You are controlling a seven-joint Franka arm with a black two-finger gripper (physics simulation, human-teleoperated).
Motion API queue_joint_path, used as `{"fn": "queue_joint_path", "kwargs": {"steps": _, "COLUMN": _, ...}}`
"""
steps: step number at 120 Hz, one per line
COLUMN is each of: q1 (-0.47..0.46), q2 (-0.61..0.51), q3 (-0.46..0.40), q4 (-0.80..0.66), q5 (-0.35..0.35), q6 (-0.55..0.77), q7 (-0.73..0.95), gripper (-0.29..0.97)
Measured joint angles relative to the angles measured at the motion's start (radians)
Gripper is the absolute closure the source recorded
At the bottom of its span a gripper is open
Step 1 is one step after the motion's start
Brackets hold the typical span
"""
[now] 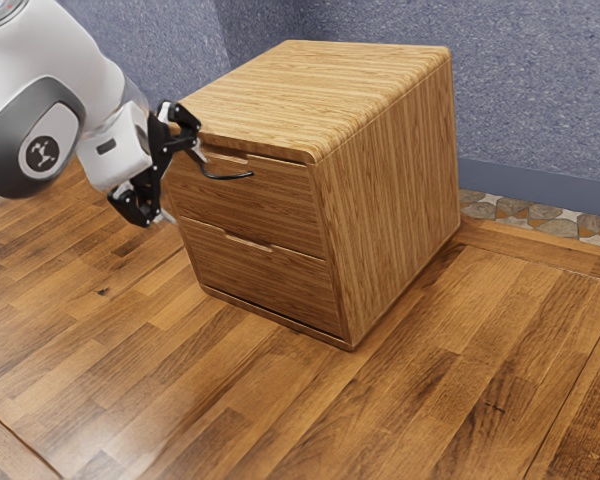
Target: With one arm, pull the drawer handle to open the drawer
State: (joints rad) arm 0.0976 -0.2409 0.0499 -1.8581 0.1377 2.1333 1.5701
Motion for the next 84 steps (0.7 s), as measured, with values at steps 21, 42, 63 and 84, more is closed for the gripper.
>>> {"fn": "queue_joint_path", "kwargs": {"steps": 21, "q1": -0.002, "q2": 0.048, "q3": 0.004, "q4": 0.024, "q5": -0.001, "q6": 0.002, "q7": 0.014, "gripper": 0.0}}
{"fn": "queue_joint_path", "kwargs": {"steps": 42, "q1": -0.002, "q2": 0.095, "q3": 0.004, "q4": 0.06, "q5": -0.003, "q6": 0.008, "q7": 0.024, "gripper": 0.0}}
{"fn": "queue_joint_path", "kwargs": {"steps": 63, "q1": -0.003, "q2": 0.119, "q3": 0.003, "q4": 0.071, "q5": -0.004, "q6": 0.01, "q7": 0.03, "gripper": -0.01}}
{"fn": "queue_joint_path", "kwargs": {"steps": 84, "q1": -0.003, "q2": 0.12, "q3": 0.004, "q4": 0.071, "q5": -0.003, "q6": 0.01, "q7": 0.032, "gripper": -0.02}}
